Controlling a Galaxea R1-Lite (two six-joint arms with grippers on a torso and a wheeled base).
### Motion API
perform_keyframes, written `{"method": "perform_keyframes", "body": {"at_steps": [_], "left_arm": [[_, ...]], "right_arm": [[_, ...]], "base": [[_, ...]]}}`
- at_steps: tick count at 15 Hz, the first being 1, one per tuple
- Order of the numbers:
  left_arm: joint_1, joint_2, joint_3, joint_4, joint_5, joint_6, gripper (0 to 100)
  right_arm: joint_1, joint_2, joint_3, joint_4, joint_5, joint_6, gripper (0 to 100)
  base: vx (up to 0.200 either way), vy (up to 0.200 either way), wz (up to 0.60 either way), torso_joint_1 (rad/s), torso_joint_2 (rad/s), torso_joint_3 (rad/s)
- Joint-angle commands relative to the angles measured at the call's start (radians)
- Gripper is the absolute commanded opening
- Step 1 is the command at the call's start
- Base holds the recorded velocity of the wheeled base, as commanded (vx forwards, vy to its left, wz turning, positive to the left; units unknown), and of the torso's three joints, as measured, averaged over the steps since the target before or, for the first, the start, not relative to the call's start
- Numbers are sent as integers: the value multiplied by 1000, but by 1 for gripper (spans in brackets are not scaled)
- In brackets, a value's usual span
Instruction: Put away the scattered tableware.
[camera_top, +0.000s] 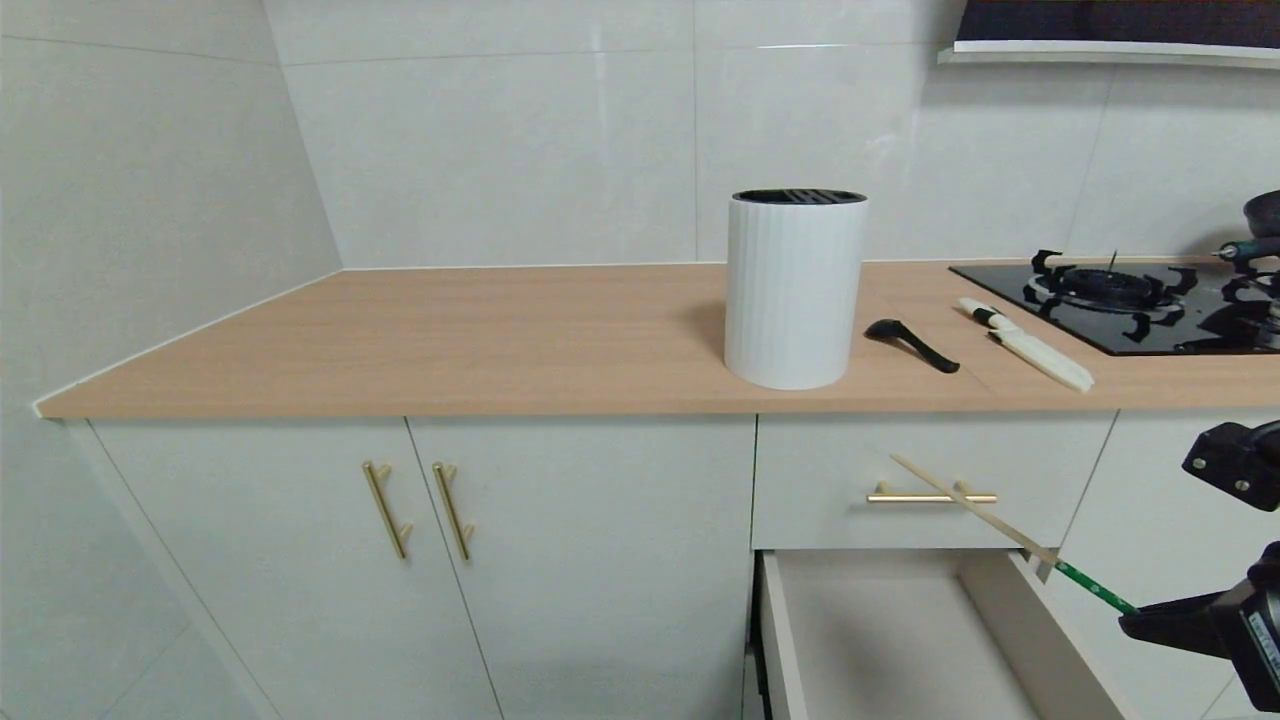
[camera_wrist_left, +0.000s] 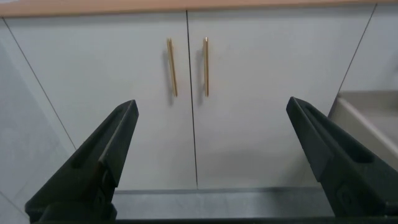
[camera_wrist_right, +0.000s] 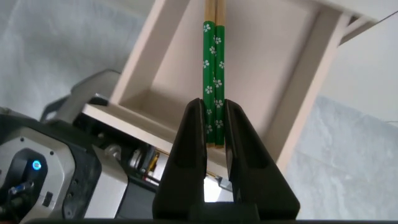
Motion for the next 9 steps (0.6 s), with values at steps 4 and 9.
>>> {"method": "perform_keyframes", "body": {"at_steps": [4,9], "left_arm": [[0,0,0,0,0,0,100],[0,0,0,0,0,0,100]], "right_arm": [[22,18,14,-1,4,-1,0],[39,30,28,-13,4,-1,0]], "base": [[0,0,0,-165,466,296],[0,0,0,-116,408,287]]}}
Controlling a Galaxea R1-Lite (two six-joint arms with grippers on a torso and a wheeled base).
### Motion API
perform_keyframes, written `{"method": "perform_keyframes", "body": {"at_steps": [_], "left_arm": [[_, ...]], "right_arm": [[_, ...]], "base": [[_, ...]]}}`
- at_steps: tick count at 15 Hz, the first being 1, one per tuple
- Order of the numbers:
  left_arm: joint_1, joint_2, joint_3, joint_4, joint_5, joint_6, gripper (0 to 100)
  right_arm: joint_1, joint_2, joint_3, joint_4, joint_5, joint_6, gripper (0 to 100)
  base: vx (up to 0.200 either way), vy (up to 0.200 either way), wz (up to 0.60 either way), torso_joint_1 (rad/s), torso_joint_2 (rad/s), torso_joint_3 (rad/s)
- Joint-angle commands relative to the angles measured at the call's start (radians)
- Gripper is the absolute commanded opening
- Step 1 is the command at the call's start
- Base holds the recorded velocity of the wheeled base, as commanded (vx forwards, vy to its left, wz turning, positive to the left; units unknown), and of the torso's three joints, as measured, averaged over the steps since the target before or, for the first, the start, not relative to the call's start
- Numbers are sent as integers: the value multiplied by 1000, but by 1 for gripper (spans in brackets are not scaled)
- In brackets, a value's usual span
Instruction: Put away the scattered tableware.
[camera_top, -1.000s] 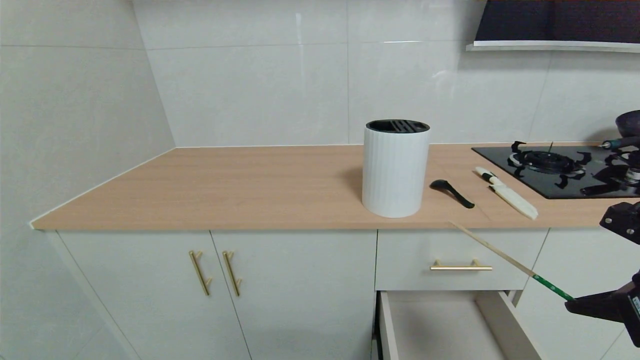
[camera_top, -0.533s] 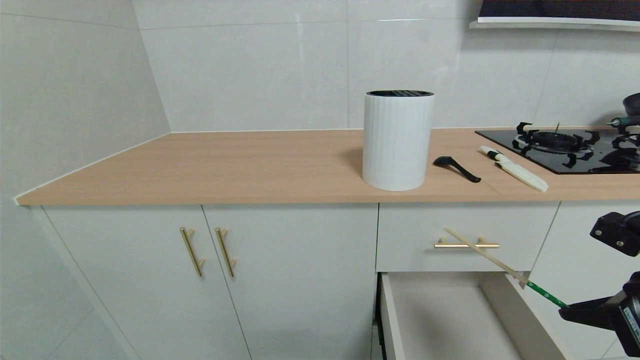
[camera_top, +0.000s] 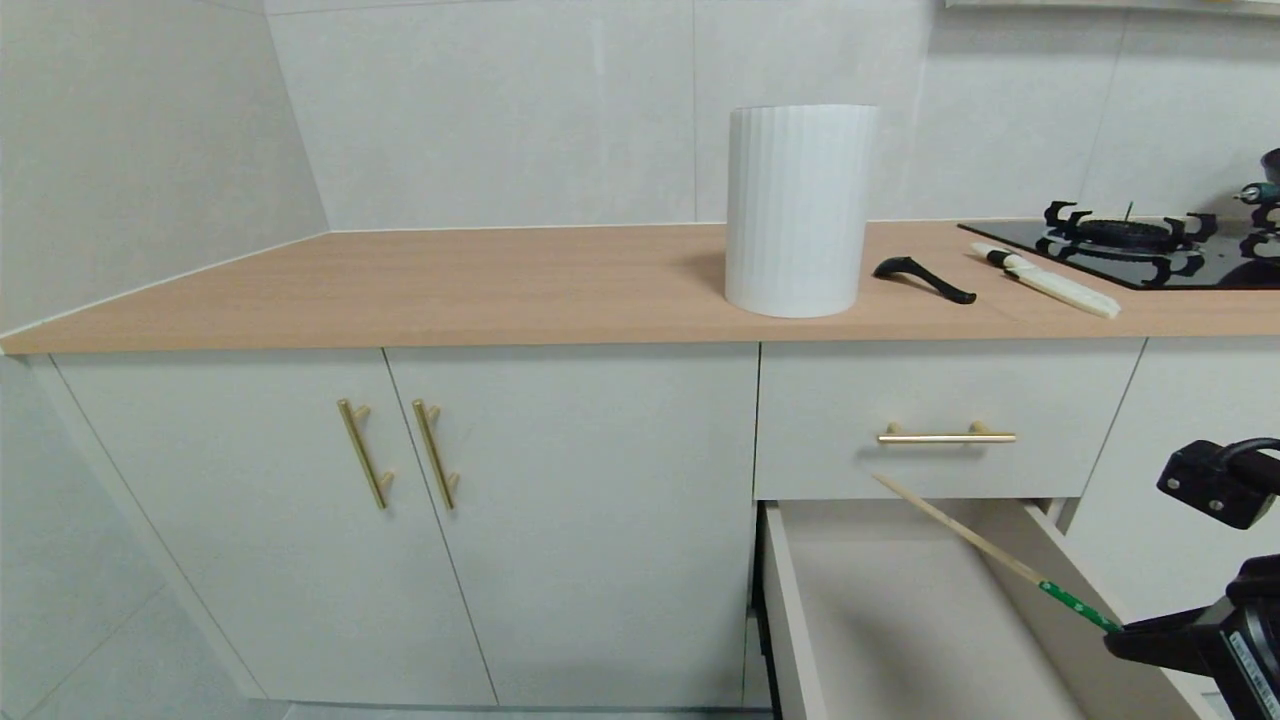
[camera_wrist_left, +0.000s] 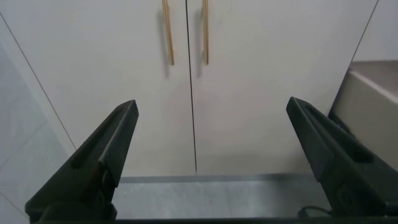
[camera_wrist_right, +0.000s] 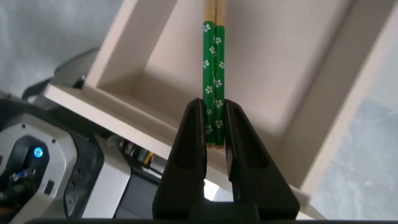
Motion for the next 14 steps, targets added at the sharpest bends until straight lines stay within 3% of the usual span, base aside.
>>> {"method": "perform_keyframes", "body": {"at_steps": [1,5,10,14], "left_arm": [[0,0,0,0,0,0,100],[0,0,0,0,0,0,100],[0,0,0,0,0,0,100],[0,0,0,0,0,0,100]], "right_arm": [[2,11,2,-5,0,0,0],[9,30,4,-5,2,0,0],[109,217,21,-7,-3,12,0],[120,534,-107,-7,-4,187,0]], "base": [[0,0,0,-27,124,90],[0,0,0,-4,33,22],[0,0,0,0,0,0],[0,0,0,0,0,0]]}}
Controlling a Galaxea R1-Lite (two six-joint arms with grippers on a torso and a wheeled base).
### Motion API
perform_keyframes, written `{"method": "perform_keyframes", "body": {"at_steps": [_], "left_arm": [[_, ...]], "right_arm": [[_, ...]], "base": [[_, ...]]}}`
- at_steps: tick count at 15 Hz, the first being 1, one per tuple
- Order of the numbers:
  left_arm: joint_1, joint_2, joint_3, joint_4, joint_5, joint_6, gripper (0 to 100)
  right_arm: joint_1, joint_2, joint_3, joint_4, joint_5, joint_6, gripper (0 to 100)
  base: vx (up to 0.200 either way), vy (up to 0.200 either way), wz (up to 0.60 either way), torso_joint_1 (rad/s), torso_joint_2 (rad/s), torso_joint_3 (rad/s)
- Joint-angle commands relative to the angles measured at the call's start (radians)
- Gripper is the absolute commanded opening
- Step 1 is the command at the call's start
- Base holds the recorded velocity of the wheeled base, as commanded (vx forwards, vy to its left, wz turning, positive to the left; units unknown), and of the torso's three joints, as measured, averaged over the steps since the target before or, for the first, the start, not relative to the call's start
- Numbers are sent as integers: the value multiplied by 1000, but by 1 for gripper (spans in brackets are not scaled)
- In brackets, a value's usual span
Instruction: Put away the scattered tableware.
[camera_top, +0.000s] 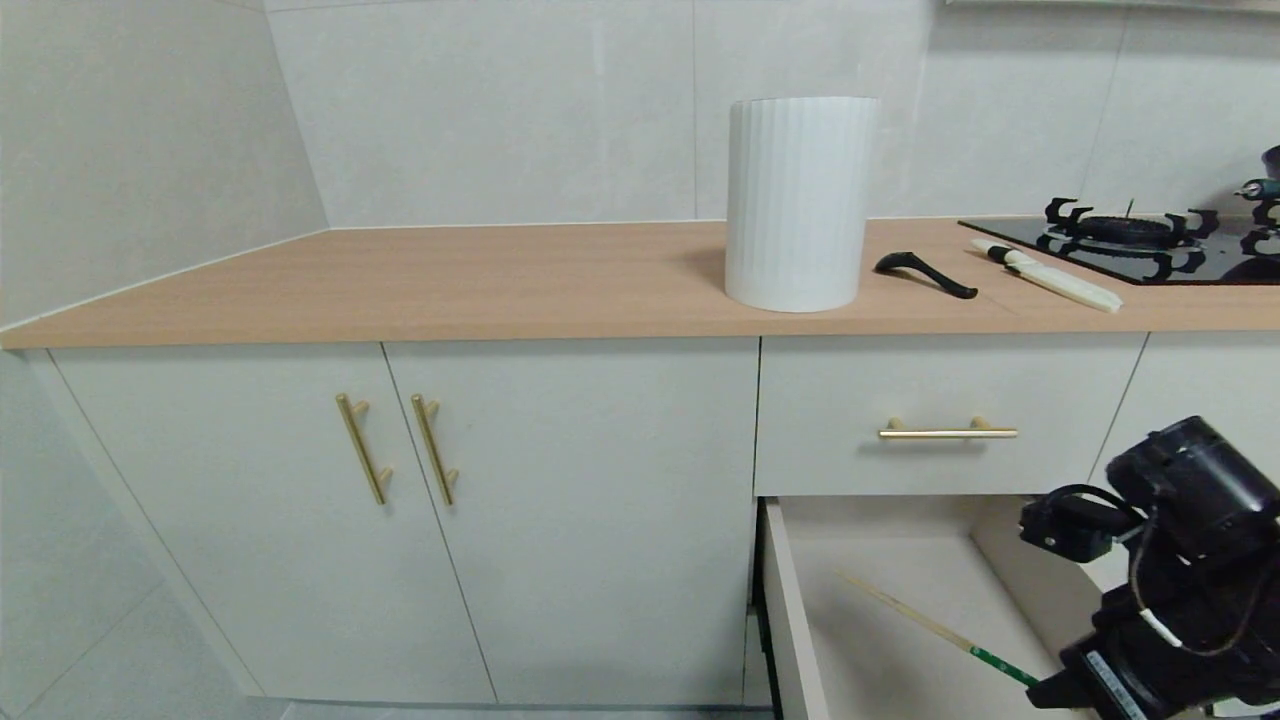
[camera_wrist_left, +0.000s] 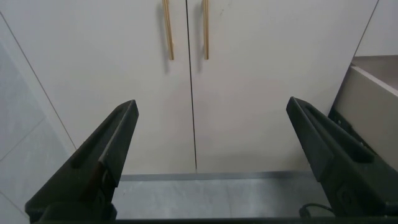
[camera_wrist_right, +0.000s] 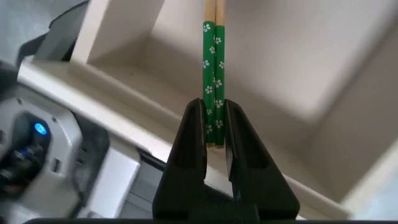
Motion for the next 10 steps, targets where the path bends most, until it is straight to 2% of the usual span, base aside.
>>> {"method": "perform_keyframes", "body": {"at_steps": [1,6,8,10], "left_arm": [[0,0,0,0,0,0,100],[0,0,0,0,0,0,100],[0,0,0,0,0,0,100],[0,0,0,0,0,0,100]], "right_arm": [[9,286,-119,-1,-3,86,0],[25,537,-311,-44,-35,126,0],[42,642,-402,-44,-104,229,0],[47,698,-432,-45,-117,258,0]], "base": [[0,0,0,0,0,0],[0,0,0,0,0,0],[0,0,0,0,0,0],[0,0,0,0,0,0]]}}
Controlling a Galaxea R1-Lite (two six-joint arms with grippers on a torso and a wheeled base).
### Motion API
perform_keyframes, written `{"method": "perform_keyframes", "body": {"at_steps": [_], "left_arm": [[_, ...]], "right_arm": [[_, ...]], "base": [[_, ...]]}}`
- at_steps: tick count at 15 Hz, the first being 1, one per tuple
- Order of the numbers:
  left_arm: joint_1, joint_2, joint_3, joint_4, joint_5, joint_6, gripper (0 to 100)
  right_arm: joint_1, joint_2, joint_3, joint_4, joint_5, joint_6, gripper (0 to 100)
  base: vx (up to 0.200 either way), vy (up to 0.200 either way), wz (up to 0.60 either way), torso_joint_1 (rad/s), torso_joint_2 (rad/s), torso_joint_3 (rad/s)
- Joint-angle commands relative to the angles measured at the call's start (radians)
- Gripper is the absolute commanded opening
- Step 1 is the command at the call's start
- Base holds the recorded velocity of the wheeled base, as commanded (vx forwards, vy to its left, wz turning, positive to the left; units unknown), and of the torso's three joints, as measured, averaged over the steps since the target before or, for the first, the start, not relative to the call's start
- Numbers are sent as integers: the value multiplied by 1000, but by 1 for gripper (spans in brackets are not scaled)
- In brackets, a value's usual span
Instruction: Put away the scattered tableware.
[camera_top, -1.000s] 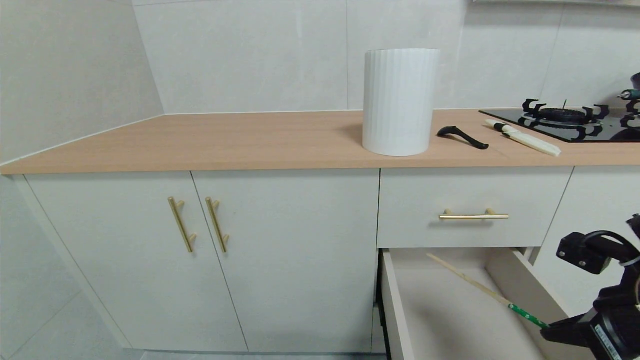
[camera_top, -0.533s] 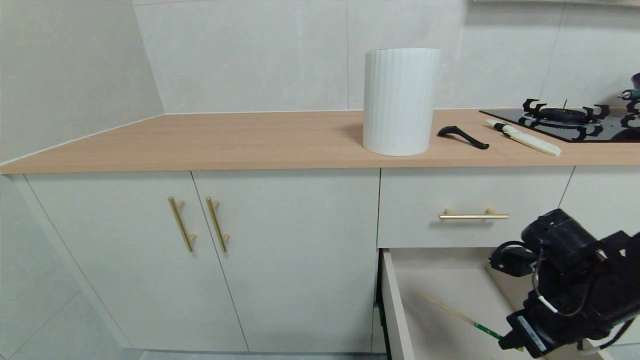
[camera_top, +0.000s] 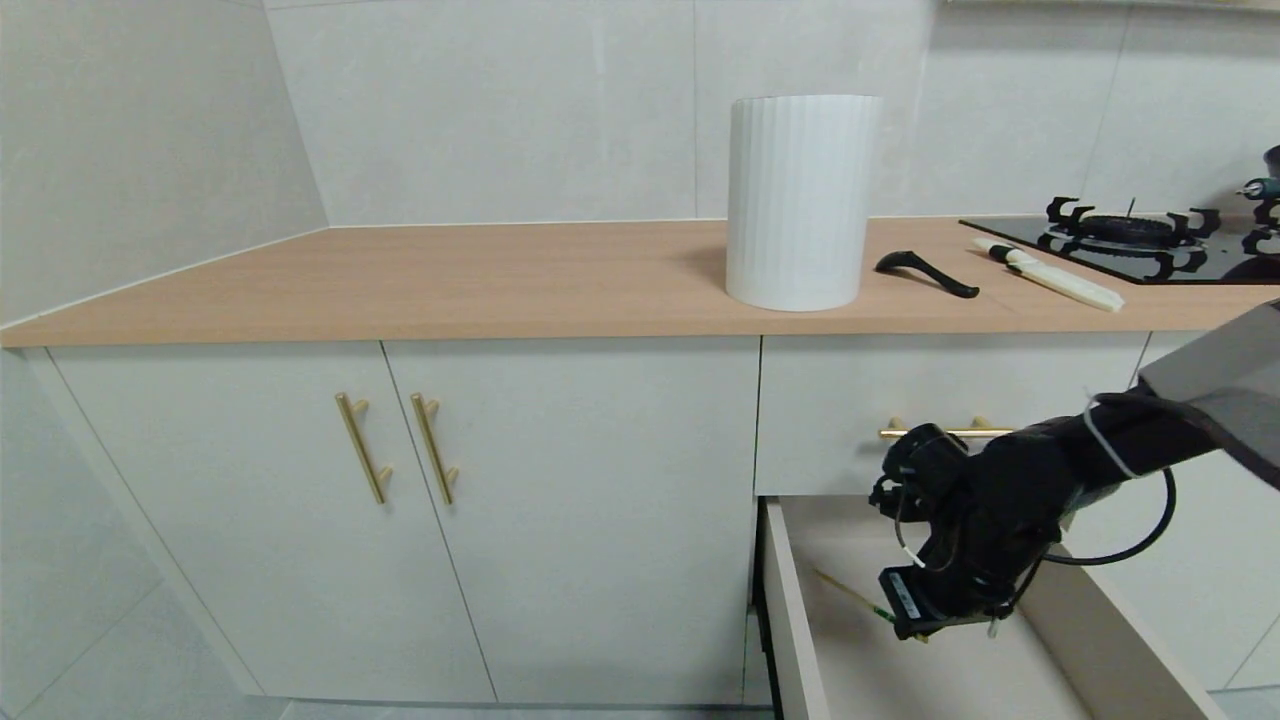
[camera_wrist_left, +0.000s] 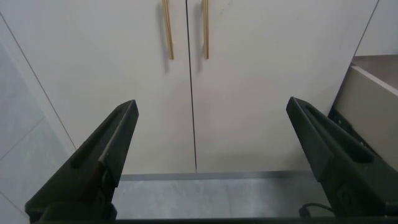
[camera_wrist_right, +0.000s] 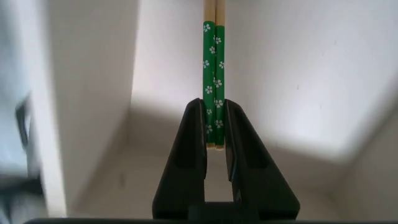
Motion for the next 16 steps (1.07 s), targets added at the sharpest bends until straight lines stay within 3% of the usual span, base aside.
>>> {"method": "perform_keyframes", "body": {"at_steps": [1,12,13,16], "left_arm": [[0,0,0,0,0,0,100],[0,0,0,0,0,0,100],[0,0,0,0,0,0,100],[0,0,0,0,0,0,100]], "right_arm": [[9,111,-38,-1,-4,12,0],[26,153,-29,-33,-46,23,0],[26,153,-27,-34,-46,26,100],[26,153,-27,-34,-46,28,100]], "base": [[0,0,0,0,0,0],[0,0,0,0,0,0],[0,0,0,0,0,0],[0,0,0,0,0,0]]}}
